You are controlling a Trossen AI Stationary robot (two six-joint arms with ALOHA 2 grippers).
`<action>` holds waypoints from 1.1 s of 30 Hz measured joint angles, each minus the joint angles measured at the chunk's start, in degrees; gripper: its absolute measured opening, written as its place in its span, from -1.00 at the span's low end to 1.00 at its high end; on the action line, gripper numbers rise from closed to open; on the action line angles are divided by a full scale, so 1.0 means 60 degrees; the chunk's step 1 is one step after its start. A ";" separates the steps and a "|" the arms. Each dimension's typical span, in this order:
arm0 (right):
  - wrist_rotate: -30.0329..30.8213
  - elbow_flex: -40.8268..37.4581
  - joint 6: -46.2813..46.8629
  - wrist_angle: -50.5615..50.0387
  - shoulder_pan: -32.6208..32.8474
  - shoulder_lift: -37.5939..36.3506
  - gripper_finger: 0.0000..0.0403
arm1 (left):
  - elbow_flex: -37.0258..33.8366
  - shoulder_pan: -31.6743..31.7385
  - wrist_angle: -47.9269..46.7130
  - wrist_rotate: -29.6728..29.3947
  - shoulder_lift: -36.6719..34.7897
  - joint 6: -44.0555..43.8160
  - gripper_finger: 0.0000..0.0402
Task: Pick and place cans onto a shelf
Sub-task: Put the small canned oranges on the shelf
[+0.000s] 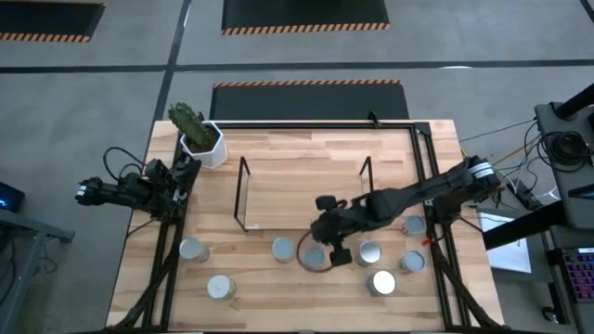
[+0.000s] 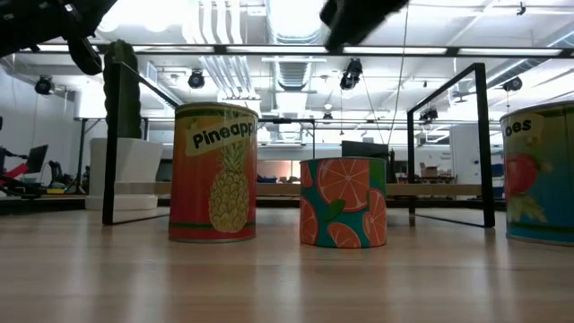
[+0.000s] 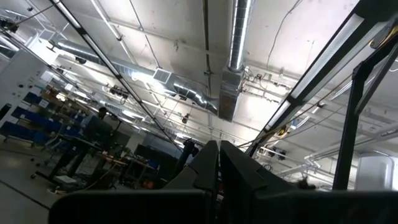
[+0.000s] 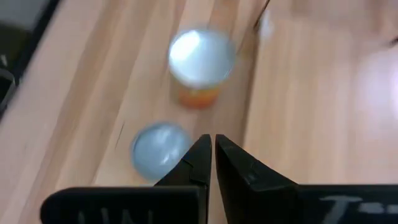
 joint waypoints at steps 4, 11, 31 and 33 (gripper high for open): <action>0.0015 0.0407 0.0460 -0.0988 0.0415 0.0574 -0.94 | 0.0000 0.0000 0.0001 0.0000 0.0000 0.0000 -1.00; 0.0015 0.0558 0.0607 -0.1186 0.0672 0.1498 -0.94 | 0.0000 0.0000 -0.0002 0.0000 0.0000 0.0000 -1.00; 0.0251 0.1077 0.1110 -0.0563 0.0672 0.2226 0.39 | 0.0000 0.0000 -0.0006 0.0000 0.0000 0.0000 -1.00; 0.0255 0.1058 0.0984 -0.0448 0.0672 0.2226 0.54 | 0.0000 -0.0002 -0.0006 0.0000 0.0000 0.0000 -1.00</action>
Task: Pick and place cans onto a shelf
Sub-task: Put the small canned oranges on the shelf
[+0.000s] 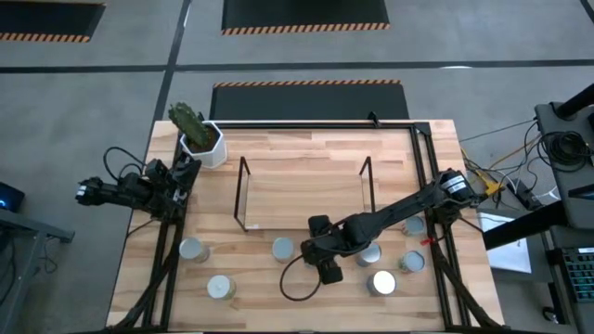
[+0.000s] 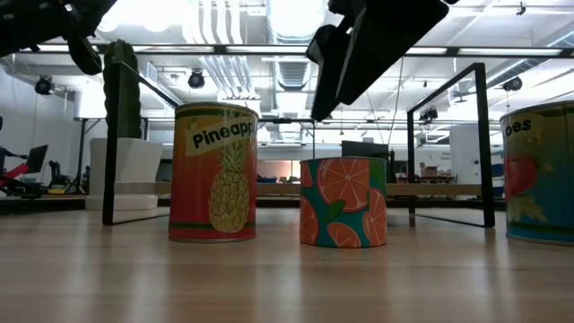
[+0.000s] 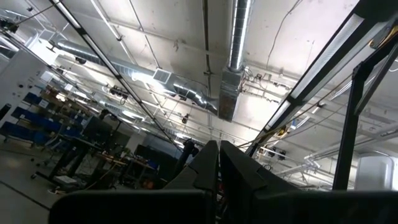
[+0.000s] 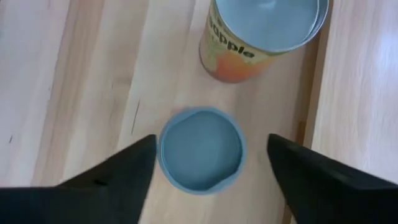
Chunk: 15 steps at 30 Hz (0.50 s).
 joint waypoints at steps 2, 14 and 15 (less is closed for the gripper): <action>0.0000 -0.0008 -0.0059 0.0076 0.0000 0.0076 0.66 | 0.0000 0.0002 0.0000 0.0000 0.0000 0.0000 -1.00; -0.0262 -0.0030 -0.0020 0.0061 0.0040 0.0901 0.81 | 0.0000 0.0002 0.0000 -0.0004 0.0000 0.0000 -1.00; -0.0269 -0.0029 -0.0018 0.0046 0.0040 0.0953 0.81 | 0.0000 0.0002 0.0000 -0.0004 0.0000 0.0002 -1.00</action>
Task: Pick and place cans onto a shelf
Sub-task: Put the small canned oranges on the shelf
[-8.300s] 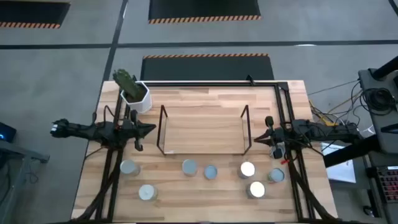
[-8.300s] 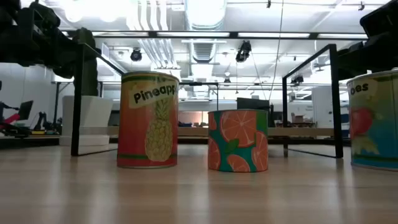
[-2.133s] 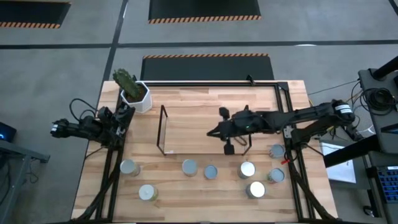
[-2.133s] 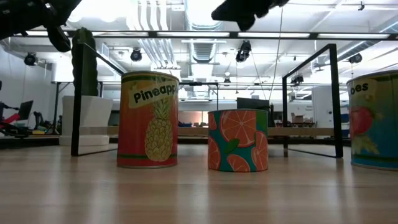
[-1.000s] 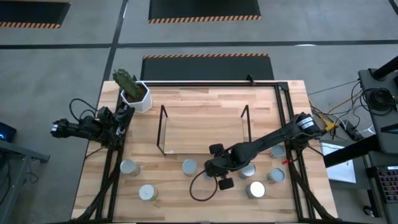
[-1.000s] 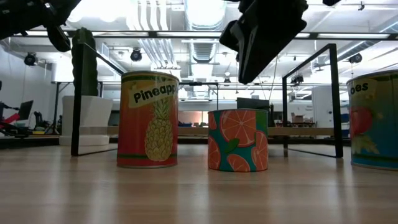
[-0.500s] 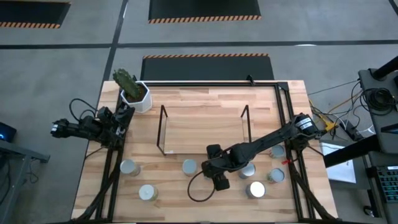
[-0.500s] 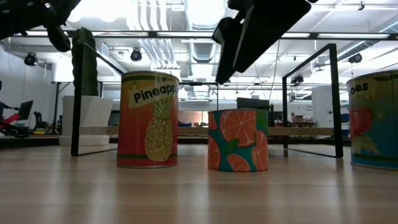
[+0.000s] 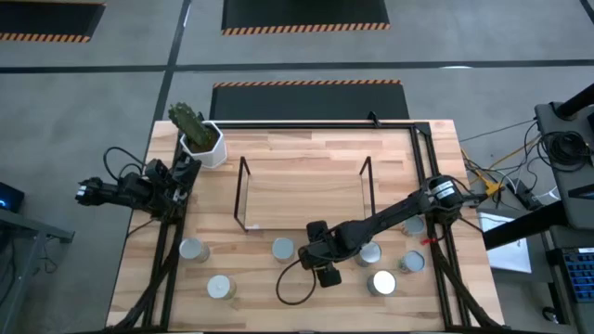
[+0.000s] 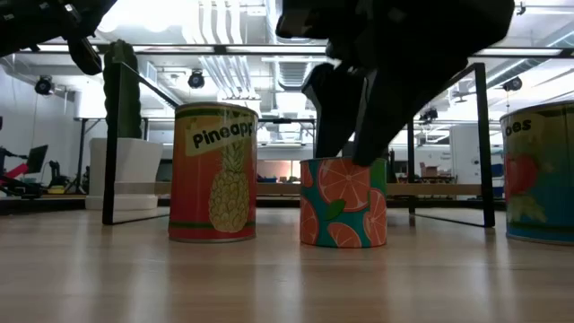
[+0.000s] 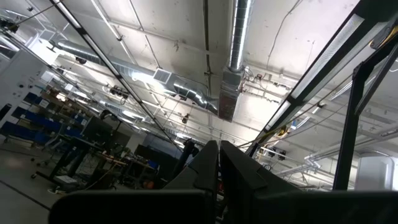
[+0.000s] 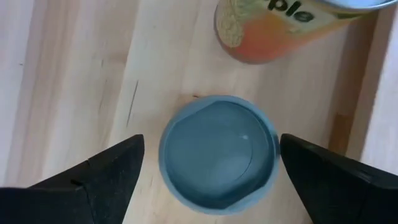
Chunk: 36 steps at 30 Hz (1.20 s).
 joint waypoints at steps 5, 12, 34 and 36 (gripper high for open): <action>-0.0007 0.0000 -0.0003 -0.0008 0.0000 0.0385 0.81 | 0.0000 0.0000 0.0004 0.0000 0.0000 -0.0002 -1.00; -0.0034 0.0000 0.0271 -0.0010 0.0000 0.0392 0.65 | 0.0000 0.0000 0.0000 0.0000 0.0000 0.0000 -1.00; 0.0609 0.4558 -0.0131 -0.4347 -0.1408 0.0031 0.47 | 0.0000 -0.0004 0.0000 0.0000 0.0000 -0.0002 -1.00; 0.0616 0.4754 -0.0574 -0.3816 -0.1858 0.0031 0.45 | 0.0000 0.0000 0.0000 0.0000 0.0000 -0.0002 -1.00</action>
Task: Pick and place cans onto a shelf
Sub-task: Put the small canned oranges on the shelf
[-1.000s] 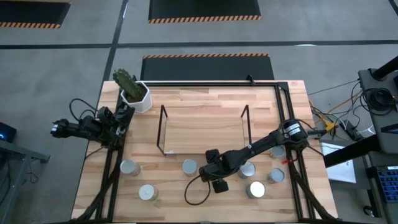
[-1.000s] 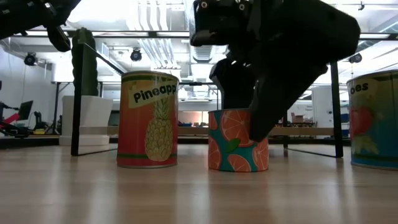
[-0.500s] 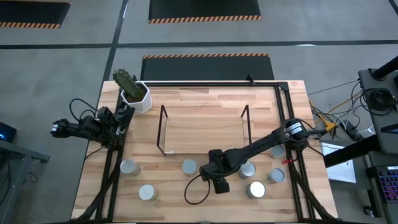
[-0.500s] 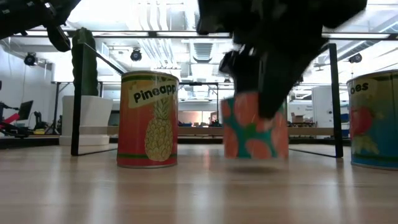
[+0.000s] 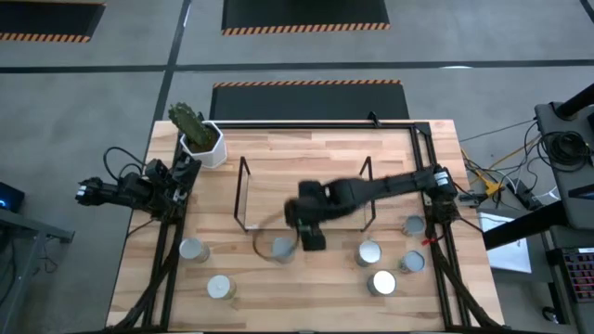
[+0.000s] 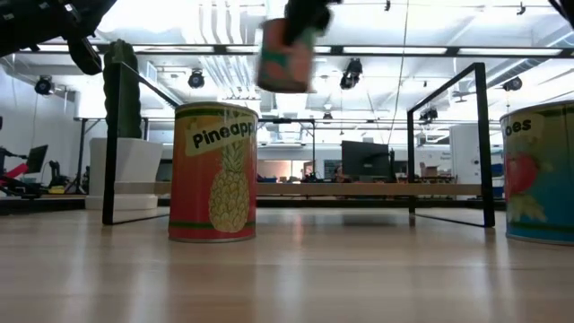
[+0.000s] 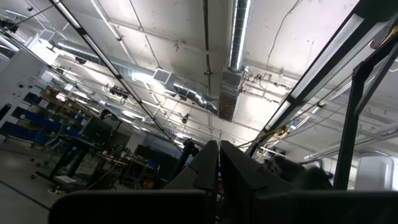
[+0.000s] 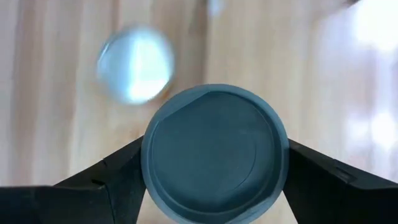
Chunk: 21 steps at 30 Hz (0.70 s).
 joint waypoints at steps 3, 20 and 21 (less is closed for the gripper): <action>-0.0072 -0.0019 -0.0528 0.1295 -0.0658 0.0024 0.45 | 0.0000 -0.0001 0.0002 0.0000 0.0000 0.0001 -1.00; -0.1612 -0.0437 -0.1520 0.4066 -0.1504 0.1853 0.47 | 0.0004 -0.0002 0.0061 0.0000 0.0004 0.0004 -1.00; -0.1610 -0.0442 -0.1519 0.4063 -0.1504 0.1904 0.47 | 0.0004 -0.0001 0.0062 0.0000 0.0004 0.0001 -1.00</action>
